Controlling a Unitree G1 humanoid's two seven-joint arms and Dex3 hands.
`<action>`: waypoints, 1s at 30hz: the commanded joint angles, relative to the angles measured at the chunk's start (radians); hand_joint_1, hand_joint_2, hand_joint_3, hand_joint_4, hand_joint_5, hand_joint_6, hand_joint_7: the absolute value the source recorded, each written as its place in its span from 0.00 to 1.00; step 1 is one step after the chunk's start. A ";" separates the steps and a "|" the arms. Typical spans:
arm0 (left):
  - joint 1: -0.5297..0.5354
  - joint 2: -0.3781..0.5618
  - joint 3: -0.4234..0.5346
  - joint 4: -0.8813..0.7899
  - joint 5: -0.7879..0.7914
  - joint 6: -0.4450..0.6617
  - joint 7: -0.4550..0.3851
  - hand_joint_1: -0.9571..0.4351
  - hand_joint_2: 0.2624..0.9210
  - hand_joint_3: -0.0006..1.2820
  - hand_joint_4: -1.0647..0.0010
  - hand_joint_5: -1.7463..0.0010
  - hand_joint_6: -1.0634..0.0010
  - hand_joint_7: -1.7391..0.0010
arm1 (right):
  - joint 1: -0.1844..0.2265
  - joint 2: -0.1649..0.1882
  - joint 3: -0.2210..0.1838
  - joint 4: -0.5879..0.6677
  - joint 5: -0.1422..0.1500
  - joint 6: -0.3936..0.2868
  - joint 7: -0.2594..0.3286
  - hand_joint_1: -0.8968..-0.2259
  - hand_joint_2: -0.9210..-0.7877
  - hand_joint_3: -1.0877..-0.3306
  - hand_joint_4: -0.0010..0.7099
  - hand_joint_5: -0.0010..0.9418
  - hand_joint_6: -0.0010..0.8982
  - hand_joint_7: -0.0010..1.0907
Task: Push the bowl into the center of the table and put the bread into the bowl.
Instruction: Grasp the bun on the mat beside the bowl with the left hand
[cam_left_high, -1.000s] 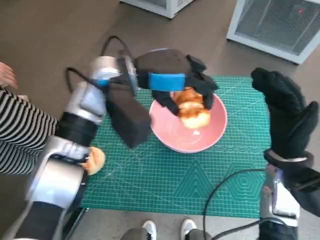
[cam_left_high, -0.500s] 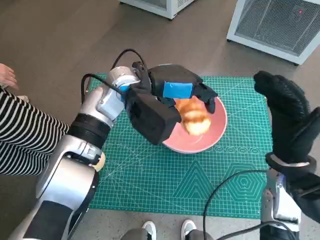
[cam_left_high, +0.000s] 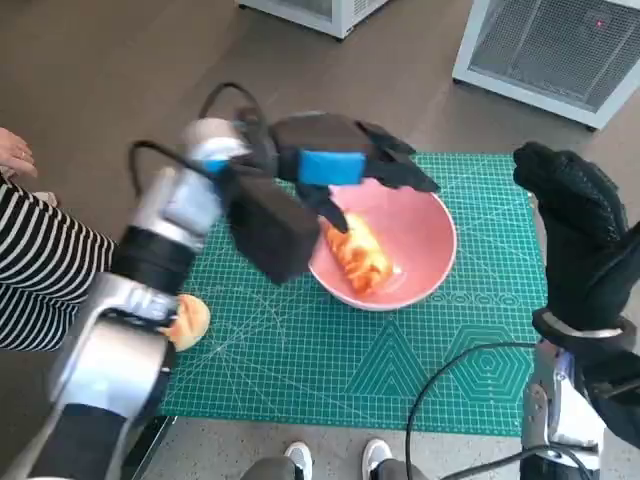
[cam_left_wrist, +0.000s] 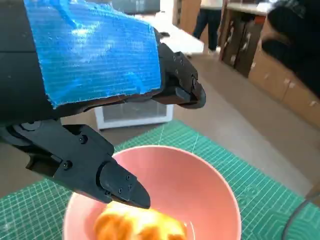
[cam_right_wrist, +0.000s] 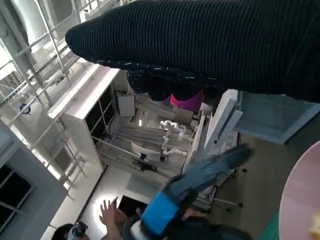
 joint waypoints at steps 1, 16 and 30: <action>0.062 0.115 0.072 -0.126 -0.102 0.014 -0.079 0.49 0.82 0.00 0.85 1.00 0.69 0.97 | 0.016 0.007 0.005 0.007 -0.010 0.012 -0.008 0.31 0.00 0.50 0.22 0.00 0.09 0.44; 0.318 0.454 0.240 -0.362 -0.262 0.016 -0.208 0.35 0.91 0.02 0.84 0.99 0.67 0.97 | -0.017 -0.005 0.013 0.064 -0.007 -0.003 0.016 0.32 0.00 0.50 0.23 0.00 0.09 0.45; 0.588 0.587 0.325 -0.421 -0.277 0.057 -0.219 0.36 0.88 0.01 0.80 0.99 0.64 0.95 | -0.049 -0.018 0.013 0.112 0.007 -0.010 0.060 0.31 0.00 0.50 0.22 0.00 0.09 0.45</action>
